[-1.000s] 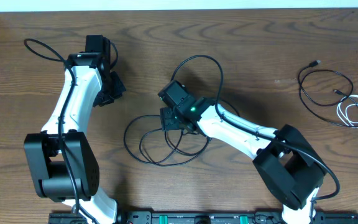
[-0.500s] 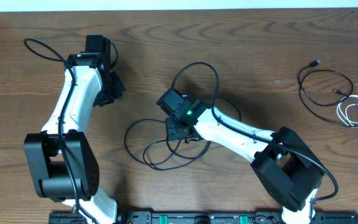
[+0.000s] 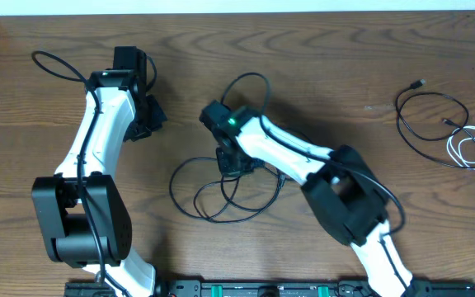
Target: Untangle cables
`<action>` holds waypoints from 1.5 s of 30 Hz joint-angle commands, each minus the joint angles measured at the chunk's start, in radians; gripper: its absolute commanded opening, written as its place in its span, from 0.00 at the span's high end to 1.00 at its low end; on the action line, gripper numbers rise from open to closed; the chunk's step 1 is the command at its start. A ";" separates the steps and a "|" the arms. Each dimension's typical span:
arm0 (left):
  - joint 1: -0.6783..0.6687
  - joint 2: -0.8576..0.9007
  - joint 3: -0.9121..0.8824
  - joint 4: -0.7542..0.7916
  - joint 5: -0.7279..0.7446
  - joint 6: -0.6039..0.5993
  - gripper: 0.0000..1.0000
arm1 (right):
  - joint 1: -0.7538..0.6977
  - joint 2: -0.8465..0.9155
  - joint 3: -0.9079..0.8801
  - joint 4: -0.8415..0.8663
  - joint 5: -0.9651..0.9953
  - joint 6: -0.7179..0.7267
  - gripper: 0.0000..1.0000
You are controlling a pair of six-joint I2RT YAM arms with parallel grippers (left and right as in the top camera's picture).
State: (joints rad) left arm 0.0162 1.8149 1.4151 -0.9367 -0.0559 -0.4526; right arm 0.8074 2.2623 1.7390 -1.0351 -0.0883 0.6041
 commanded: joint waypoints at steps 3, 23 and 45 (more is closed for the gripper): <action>0.000 0.004 -0.003 -0.004 -0.016 -0.016 0.73 | -0.011 0.125 0.217 -0.133 0.128 -0.109 0.99; 0.000 0.004 -0.003 -0.004 -0.016 -0.016 0.73 | -0.053 0.126 0.238 -0.054 0.192 -0.174 0.99; 0.000 0.004 -0.003 -0.004 -0.016 -0.016 0.73 | -0.105 0.113 0.320 0.117 0.153 -0.489 0.65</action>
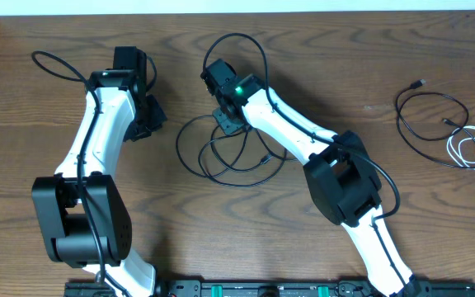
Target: Untangle cables
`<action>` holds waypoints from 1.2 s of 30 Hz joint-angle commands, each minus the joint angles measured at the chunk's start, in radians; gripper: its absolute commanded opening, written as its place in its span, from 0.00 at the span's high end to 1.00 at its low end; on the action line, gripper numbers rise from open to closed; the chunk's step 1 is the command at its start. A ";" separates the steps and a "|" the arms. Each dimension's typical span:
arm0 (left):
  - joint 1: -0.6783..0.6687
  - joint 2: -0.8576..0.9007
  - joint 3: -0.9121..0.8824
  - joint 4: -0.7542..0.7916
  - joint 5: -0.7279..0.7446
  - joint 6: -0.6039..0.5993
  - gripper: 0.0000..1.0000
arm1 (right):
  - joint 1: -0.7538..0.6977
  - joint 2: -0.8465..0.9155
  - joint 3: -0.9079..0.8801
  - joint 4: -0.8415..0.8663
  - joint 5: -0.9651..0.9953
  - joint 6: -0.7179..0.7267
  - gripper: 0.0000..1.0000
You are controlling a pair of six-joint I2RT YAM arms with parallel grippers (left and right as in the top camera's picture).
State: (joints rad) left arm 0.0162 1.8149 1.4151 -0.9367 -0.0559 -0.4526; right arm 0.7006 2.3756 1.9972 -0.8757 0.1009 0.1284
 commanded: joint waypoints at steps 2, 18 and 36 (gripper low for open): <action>0.000 0.004 -0.003 -0.004 -0.016 -0.017 0.73 | 0.003 0.000 0.082 -0.076 -0.080 -0.014 0.62; 0.000 0.004 -0.003 -0.004 -0.016 -0.016 0.73 | 0.080 0.000 0.080 -0.106 -0.158 0.167 0.50; 0.000 0.004 -0.004 -0.005 -0.050 -0.043 0.73 | 0.171 0.000 0.074 -0.205 0.231 0.163 0.31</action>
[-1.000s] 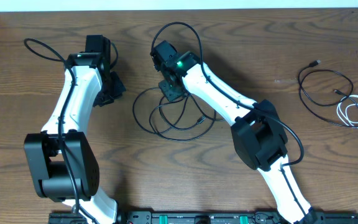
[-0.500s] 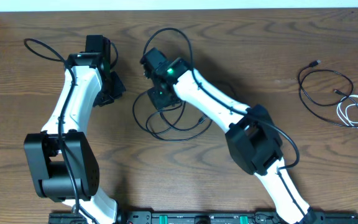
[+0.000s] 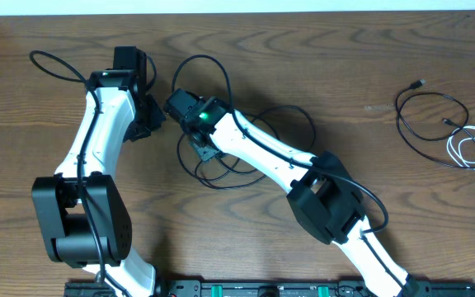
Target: Untangle cables
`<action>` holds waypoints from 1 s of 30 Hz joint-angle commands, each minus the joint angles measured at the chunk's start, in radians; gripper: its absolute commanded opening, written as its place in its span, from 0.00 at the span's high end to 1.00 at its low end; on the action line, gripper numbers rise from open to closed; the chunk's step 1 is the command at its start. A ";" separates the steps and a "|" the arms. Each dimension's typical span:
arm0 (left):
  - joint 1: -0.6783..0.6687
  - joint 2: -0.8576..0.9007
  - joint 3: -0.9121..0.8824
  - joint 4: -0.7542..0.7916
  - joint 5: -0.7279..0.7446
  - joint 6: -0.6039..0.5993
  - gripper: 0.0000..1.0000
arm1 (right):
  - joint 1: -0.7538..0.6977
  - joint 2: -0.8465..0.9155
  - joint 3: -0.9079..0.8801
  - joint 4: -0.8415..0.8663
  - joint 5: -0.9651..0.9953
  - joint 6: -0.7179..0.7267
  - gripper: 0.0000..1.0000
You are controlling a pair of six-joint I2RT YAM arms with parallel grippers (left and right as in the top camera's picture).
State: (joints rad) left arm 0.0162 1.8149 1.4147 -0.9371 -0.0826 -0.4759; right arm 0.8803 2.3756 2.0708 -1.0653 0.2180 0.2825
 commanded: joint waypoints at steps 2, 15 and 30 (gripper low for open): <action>0.000 0.004 -0.004 -0.004 -0.024 -0.020 0.73 | -0.018 0.000 0.001 -0.043 0.110 0.010 0.29; 0.000 0.004 -0.004 -0.004 -0.024 -0.019 0.73 | -0.023 0.000 0.001 -0.090 -0.002 0.066 0.04; 0.000 0.004 -0.004 -0.011 -0.024 -0.019 0.72 | -0.030 0.000 -0.121 -0.048 -0.009 0.298 0.12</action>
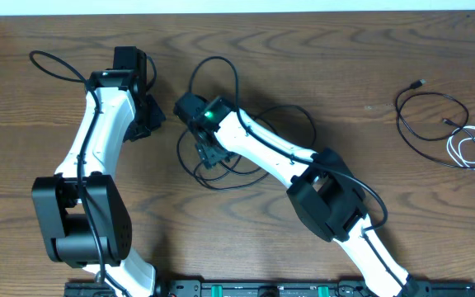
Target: Untangle cables
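Observation:
A tangle of thin black cable [236,171] lies in loops on the wooden table [320,58], left of centre. My right gripper [208,153] points down into the left part of the tangle and looks shut on a strand. One loop [214,64] arcs up behind the right wrist. My left gripper [149,121] hangs open and empty, a short way left of the tangle and apart from it.
A separate black cable [430,113] and a coiled white cable [473,148] lie at the far right. A black lead [54,64] of the left arm curves at the upper left. A dark equipment rail [246,289] runs along the front edge.
My right gripper has shifted a little to the right and nearer, with the cable. The loop behind the wrist stands a bit further right. The left arm has not moved.
First my right gripper was down in the tangle at the table's centre. Then it was further back, with the cable loops drawn along. Later it was well to the left, close to the left gripper, and now it sits slightly right of that. The left arm stayed put.

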`<action>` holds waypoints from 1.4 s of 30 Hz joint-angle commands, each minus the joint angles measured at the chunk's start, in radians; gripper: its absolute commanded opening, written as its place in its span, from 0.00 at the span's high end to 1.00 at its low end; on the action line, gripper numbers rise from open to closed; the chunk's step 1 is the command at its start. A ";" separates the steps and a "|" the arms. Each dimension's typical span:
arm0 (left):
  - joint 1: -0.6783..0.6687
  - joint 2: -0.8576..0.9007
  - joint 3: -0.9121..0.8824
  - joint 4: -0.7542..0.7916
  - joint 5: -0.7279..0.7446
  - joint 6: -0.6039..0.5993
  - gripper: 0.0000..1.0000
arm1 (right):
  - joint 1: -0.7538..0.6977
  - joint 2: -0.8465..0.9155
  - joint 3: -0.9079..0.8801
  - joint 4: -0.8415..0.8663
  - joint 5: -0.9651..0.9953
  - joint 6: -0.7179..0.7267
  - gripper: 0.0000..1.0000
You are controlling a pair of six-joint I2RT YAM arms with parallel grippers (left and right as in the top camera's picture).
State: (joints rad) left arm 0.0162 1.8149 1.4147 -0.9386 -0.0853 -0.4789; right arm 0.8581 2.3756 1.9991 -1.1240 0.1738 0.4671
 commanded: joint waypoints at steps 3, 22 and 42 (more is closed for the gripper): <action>0.000 0.004 -0.004 -0.010 -0.021 -0.016 0.73 | -0.020 0.000 -0.087 0.029 0.027 0.124 0.17; 0.000 0.004 -0.004 -0.010 -0.021 -0.016 0.73 | -0.046 0.000 -0.107 0.066 0.052 0.016 0.89; 0.000 0.004 -0.004 -0.010 -0.021 -0.016 0.73 | -0.068 -0.001 -0.043 0.076 0.033 -0.212 0.99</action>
State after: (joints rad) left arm 0.0162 1.8149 1.4147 -0.9421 -0.0853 -0.4793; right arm 0.7959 2.3634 1.9125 -1.0512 0.2012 0.3412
